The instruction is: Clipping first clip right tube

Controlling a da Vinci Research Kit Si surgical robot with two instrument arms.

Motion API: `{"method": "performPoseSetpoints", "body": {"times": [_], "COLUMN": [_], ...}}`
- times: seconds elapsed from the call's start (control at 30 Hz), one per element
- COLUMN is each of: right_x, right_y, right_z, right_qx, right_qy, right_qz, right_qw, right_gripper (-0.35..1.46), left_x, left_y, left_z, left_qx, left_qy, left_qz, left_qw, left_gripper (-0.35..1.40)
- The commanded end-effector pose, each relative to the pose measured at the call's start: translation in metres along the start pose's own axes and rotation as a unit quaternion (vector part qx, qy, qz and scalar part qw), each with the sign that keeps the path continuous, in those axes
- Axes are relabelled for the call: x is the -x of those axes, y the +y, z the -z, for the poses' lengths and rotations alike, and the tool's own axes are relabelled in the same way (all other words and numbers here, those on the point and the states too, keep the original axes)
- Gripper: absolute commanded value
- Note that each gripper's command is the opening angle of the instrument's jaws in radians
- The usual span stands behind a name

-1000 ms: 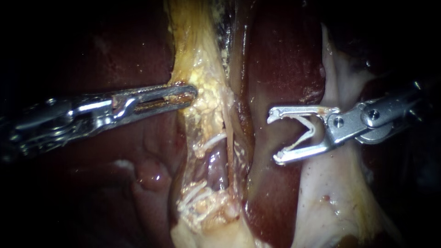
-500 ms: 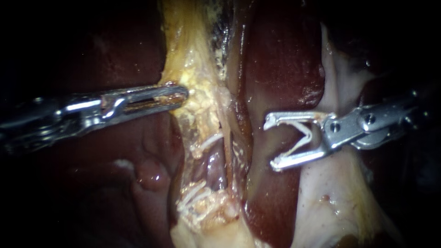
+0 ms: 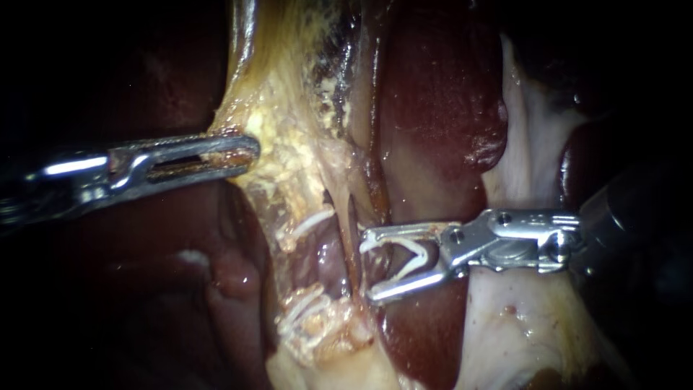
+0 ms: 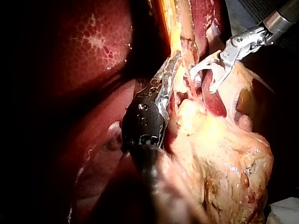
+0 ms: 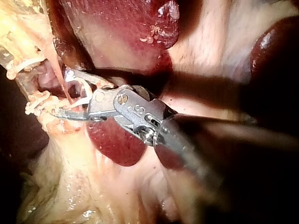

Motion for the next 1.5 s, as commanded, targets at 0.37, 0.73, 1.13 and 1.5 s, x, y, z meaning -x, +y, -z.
{"method": "performPoseSetpoints", "body": {"times": [0.37,0.73,1.13,1.5], "right_x": [0.0003,0.0009,0.0010,0.0011], "right_y": [0.0009,0.0001,-0.0010,-0.0005], "right_z": [-0.0028,-0.0041,-0.0053,-0.0037], "right_qx": [-0.009,-0.062,-0.093,-0.066], "right_qy": [-0.004,0.006,0.008,0.016], "right_qz": [-0.001,0.007,0.006,0.006], "right_qw": [0.9999,0.9980,0.9956,0.9977], "right_gripper": [0.59,0.56,0.48,-0.35], "left_x": [0.0000,0.0000,0.0000,0.0000], "left_y": [-0.0007,-0.0008,-0.0008,-0.0008], "left_z": [0.0003,0.0003,0.0003,0.0003], "left_qx": [0.001,0.003,0.003,0.003], "left_qy": [0.000,-0.001,-0.001,-0.001], "left_qz": [0.000,0.000,0.000,0.000], "left_qw": [1.0000,1.0000,1.0000,1.0000], "left_gripper": [-0.35,-0.35,-0.35,-0.35]}}
